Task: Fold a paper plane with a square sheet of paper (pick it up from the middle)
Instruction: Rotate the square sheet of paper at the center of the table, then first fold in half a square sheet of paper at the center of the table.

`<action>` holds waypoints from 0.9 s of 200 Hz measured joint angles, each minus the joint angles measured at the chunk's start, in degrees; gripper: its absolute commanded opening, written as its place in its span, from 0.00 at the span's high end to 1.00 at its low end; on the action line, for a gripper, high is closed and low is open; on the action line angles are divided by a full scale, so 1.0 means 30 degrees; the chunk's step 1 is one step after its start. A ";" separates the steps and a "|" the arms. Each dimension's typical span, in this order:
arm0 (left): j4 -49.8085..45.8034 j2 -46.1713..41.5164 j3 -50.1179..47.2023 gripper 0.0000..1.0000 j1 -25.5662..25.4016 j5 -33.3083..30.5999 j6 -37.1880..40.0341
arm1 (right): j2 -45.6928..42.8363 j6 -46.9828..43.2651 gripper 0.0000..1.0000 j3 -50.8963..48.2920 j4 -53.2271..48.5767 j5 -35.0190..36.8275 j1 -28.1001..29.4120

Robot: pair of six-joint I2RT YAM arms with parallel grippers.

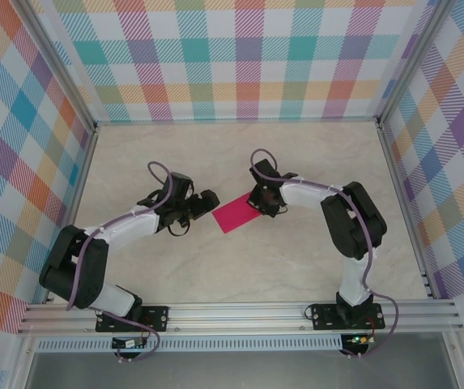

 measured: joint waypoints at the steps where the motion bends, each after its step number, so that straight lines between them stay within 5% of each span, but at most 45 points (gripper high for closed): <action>1: 0.0036 0.0022 0.0000 0.18 -0.0015 0.0044 0.0000 | -0.0029 0.0000 0.89 -0.0022 -0.0007 0.0000 0.0000; 49: 0.2426 0.2237 0.0080 0.65 -0.1690 0.2193 -0.1938 | -0.2113 -0.1530 0.91 -0.1668 0.1574 -0.2382 -0.0372; 73: 0.2914 0.3264 0.0437 0.79 -0.2390 0.2616 -0.2667 | -0.2302 -0.2550 0.93 -0.3475 0.4036 -0.4503 -0.0568; 121: 0.3869 0.4889 0.1195 0.95 -0.2718 0.3089 -0.3228 | -0.2339 -0.3752 0.96 -0.5807 0.6098 -0.6382 -0.0663; 180: 0.4102 0.6200 0.2200 1.00 -0.2922 0.3147 -0.3366 | -0.2339 -0.4269 0.98 -0.5799 0.7635 -0.7053 -0.0780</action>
